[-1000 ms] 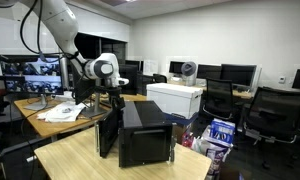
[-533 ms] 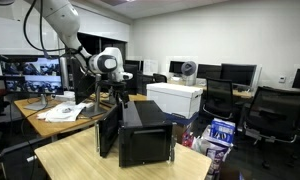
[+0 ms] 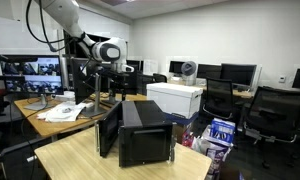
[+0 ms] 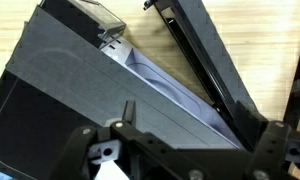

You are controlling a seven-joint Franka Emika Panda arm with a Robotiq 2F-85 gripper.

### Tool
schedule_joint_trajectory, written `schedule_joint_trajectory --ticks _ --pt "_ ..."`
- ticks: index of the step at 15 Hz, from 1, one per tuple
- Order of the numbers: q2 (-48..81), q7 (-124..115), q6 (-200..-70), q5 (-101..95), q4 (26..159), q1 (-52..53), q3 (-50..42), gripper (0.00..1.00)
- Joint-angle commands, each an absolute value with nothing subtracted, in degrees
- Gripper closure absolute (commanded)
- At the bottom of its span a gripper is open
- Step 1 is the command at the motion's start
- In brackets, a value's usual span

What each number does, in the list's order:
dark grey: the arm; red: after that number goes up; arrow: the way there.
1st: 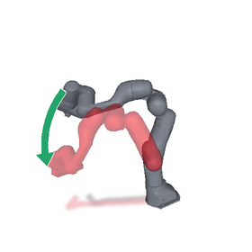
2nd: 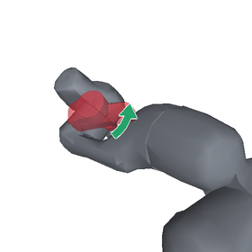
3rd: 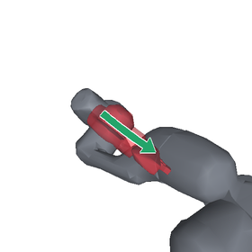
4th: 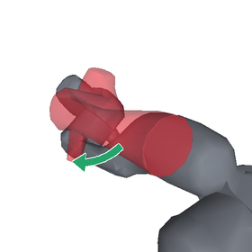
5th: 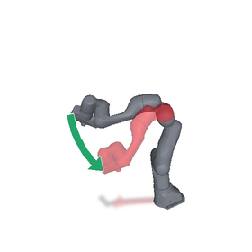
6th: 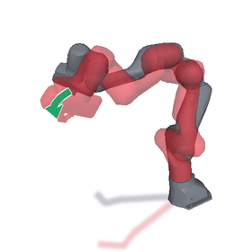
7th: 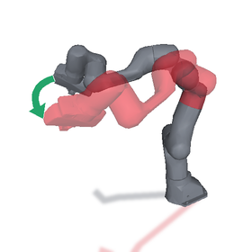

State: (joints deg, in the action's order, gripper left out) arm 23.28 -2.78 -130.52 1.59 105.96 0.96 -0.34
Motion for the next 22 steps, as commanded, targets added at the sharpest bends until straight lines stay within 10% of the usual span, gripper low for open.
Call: schedule_joint_trajectory --ticks 1,2,3,14,22 --pt "23.4 -2.8 -130.4 1.5 105.9 0.9 -0.2 0.0" --pt "23.4 -3.4 -131.2 1.1 106.3 1.2 -0.4 0.0" --pt "23.5 -3.4 -131.4 0.9 106.4 1.2 -0.4 0.25" --pt "26.0 -7.2 -137.2 -4.0 109.0 3.5 -1.9 0.94" --pt "30.3 -7.4 -139.0 -8.1 112.7 6.0 -1.8 1.0"
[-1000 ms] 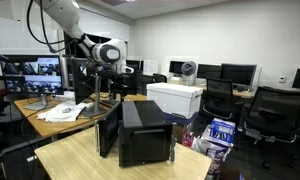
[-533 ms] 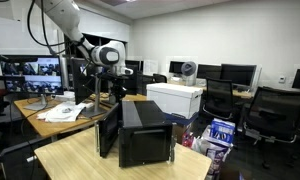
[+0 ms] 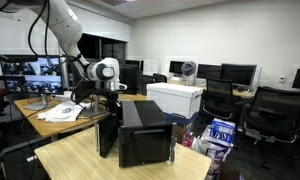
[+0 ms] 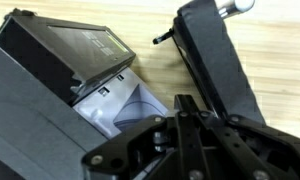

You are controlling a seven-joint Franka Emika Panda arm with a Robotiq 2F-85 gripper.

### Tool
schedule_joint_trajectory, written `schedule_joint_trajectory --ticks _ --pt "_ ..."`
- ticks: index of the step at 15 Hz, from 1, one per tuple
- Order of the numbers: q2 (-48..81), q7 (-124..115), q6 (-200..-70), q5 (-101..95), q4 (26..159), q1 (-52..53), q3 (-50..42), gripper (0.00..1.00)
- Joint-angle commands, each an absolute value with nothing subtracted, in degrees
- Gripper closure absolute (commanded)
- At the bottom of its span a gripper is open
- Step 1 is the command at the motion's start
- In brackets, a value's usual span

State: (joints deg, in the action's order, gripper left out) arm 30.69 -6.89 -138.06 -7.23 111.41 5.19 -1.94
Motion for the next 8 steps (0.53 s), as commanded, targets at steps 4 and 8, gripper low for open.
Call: schedule_joint_trajectory --ticks 4,8 --pt "29.7 -6.7 -139.1 -7.4 112.7 6.7 -0.8 1.0" --pt "29.8 -2.3 -142.6 -3.9 113.7 5.0 3.2 1.0"
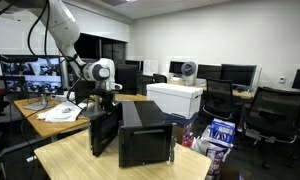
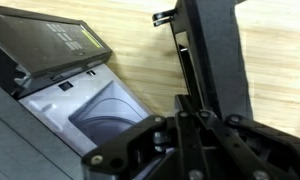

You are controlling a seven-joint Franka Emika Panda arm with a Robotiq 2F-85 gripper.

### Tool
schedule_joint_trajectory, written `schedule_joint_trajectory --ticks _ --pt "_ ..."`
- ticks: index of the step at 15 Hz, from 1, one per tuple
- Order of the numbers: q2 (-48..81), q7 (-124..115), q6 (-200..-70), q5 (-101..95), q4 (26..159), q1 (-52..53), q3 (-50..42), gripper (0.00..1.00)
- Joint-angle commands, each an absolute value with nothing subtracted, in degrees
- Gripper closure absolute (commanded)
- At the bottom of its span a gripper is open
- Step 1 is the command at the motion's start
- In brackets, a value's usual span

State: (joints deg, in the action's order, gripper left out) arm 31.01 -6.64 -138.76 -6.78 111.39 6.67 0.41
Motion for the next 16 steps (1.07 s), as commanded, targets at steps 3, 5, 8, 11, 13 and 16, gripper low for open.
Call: schedule_joint_trajectory --ticks 3,5,8,11,13,16 --pt "29.8 4.9 -149.5 -0.2 115.6 2.6 7.4 1.0" --pt "30.3 11.9 -149.7 4.4 115.6 -0.7 11.7 1.0" --pt "30.8 24.1 -146.4 10.3 115.4 -5.9 17.5 1.0" --pt "30.5 23.4 -144.7 9.1 115.4 -4.9 15.2 1.0" --pt "30.0 21.4 -143.2 8.4 115.2 -4.3 13.3 1.0" --pt "30.3 23.5 -144.7 8.9 115.7 -4.8 13.1 1.0"
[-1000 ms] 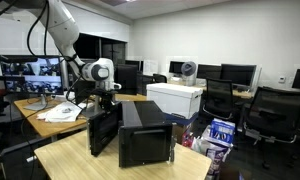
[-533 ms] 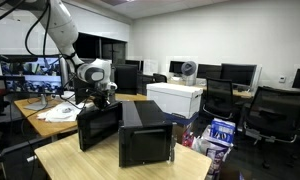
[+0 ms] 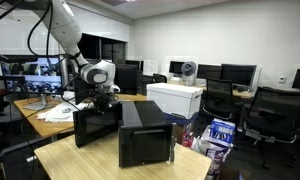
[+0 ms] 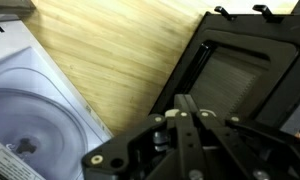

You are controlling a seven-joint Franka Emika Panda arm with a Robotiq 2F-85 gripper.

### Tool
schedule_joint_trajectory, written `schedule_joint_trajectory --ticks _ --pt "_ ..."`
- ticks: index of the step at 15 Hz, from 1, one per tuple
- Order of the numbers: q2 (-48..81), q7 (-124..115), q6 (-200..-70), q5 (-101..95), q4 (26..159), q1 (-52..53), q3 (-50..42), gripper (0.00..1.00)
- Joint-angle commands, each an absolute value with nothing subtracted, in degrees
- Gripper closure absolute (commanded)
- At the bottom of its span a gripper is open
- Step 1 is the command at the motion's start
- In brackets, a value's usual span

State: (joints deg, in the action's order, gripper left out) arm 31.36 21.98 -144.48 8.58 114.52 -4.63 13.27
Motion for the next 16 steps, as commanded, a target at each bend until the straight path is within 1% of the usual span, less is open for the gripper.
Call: schedule_joint_trajectory --ticks 1,4,8,11,14,16 --pt "30.4 23.8 -145.5 8.6 115.9 -4.6 13.1 1.0" --pt "30.8 23.4 -146.9 7.4 116.0 -3.0 13.0 1.0" --pt "31.5 16.3 -150.6 5.8 115.9 2.1 11.5 1.0" --pt "32.5 11.0 -162.1 8.3 116.9 4.5 13.3 1.0" --pt "33.7 8.4 -166.2 7.5 116.7 5.4 13.9 1.0" --pt "33.7 6.1 -165.2 6.0 116.5 6.9 11.9 1.0"
